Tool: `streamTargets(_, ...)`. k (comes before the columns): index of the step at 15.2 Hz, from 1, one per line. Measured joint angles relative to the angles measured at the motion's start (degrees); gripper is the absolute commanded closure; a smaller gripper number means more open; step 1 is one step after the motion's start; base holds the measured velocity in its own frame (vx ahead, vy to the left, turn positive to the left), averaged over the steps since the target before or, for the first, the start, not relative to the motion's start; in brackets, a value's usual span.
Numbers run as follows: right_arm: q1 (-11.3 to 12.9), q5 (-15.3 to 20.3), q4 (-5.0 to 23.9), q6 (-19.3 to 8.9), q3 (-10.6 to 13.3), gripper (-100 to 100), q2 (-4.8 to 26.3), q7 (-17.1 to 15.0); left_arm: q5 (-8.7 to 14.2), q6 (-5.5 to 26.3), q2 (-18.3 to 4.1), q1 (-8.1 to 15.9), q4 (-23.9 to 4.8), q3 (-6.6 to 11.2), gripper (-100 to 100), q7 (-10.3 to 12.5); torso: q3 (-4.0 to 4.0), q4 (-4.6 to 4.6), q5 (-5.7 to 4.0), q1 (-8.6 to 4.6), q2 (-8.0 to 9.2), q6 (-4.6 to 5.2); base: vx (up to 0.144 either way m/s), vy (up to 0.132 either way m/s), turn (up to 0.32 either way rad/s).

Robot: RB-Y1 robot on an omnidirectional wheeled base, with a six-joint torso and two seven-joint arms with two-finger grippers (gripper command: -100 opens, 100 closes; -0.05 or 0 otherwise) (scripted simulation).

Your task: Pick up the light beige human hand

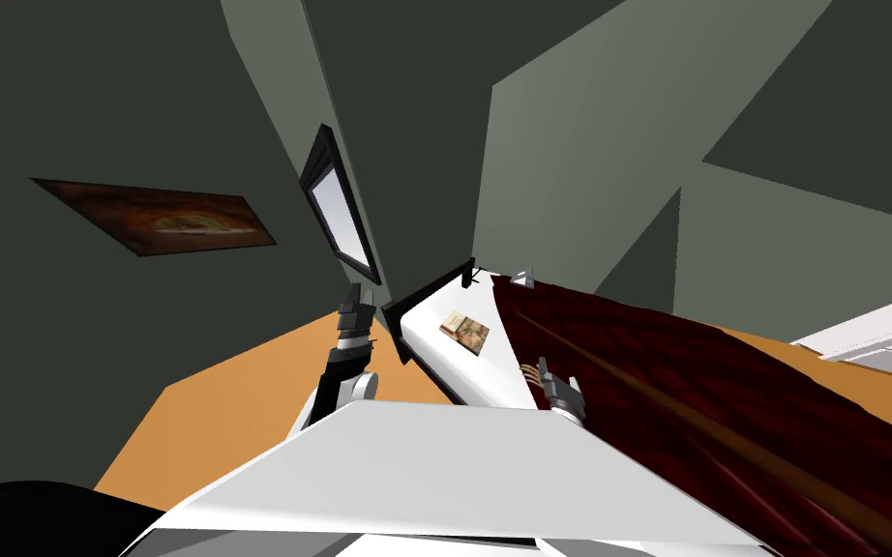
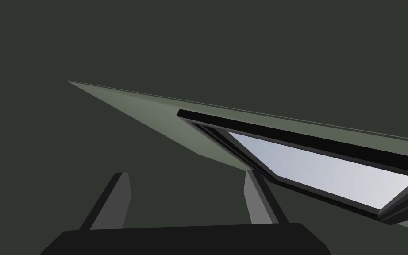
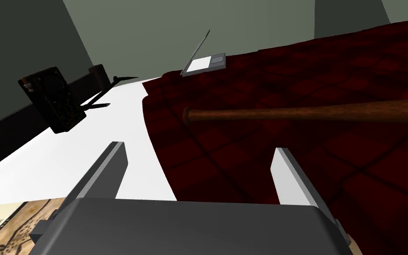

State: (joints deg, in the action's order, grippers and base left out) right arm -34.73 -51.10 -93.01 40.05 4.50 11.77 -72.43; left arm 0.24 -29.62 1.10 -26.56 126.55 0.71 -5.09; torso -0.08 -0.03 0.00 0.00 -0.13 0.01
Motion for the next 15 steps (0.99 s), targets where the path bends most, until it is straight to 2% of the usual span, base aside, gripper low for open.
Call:
streamTargets(5,-0.6,-3.5,3.5,0.4,0.0,-100,-0.4,-6.6,0.0,0.0,0.0,0.0,0.0,0.0,0,0.0,-0.02,0.0,0.0,0.0,-0.03,-0.01,0.035,-0.006,0.07)
streamTargets(15,-1.5,-9.3,8.1,0.4,0.0,-100,-2.0,-17.0,0.0,0.0,0.0,0.0,0.0,0.0,0,0.0,0.0,0.0,0.0,0.01,0.0,0.0,0.033,-0.007,0.07)
